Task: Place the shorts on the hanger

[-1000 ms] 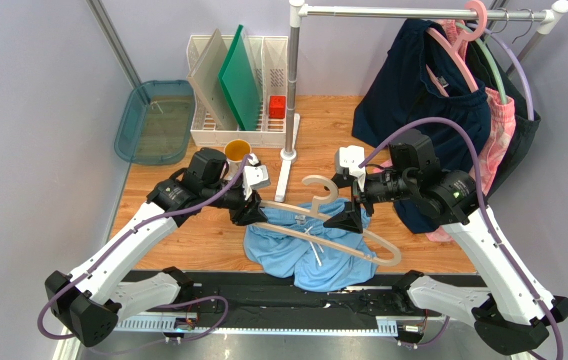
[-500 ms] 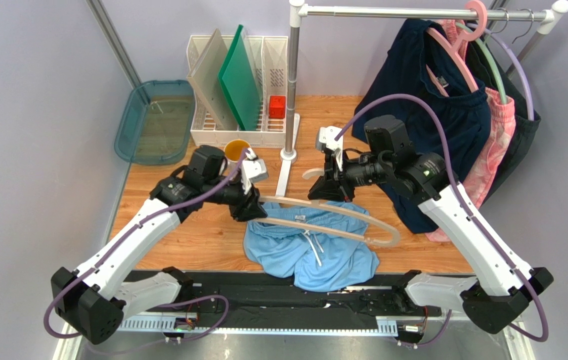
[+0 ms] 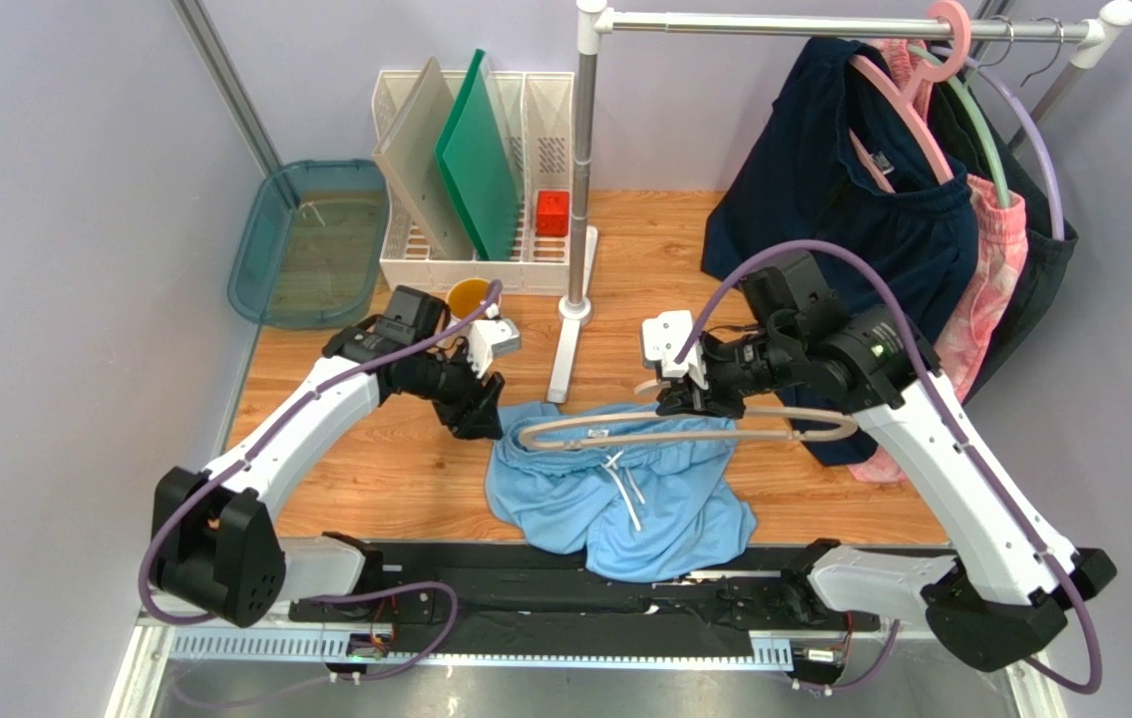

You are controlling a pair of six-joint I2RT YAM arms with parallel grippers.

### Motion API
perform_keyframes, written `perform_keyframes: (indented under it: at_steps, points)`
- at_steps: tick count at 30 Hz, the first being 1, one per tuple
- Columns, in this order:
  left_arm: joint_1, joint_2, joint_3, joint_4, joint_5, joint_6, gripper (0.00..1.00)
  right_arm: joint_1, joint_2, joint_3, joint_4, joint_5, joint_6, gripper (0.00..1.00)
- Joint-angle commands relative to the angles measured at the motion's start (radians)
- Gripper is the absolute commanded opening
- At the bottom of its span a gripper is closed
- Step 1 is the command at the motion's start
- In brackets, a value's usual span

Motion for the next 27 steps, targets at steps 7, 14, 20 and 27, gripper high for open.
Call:
perform_keyframes:
  at_steps: [7,14,20,27]
  points:
    - [-0.105,0.135,0.010,0.114,-0.156,-0.116,0.53,0.002,0.072,0.004,-0.015,0.089,-0.221,0.00]
    - [-0.127,0.201,0.029,0.148,-0.192,-0.179,0.53,0.001,0.068,-0.025,0.049,0.116,-0.202,0.00]
    - [-0.131,0.264,0.055,0.148,-0.186,-0.211,0.53,0.001,0.091,-0.065,0.126,0.124,-0.190,0.00]
    - [-0.133,0.278,0.097,0.113,-0.184,-0.208,0.24,0.001,0.137,-0.063,0.142,0.084,-0.173,0.00]
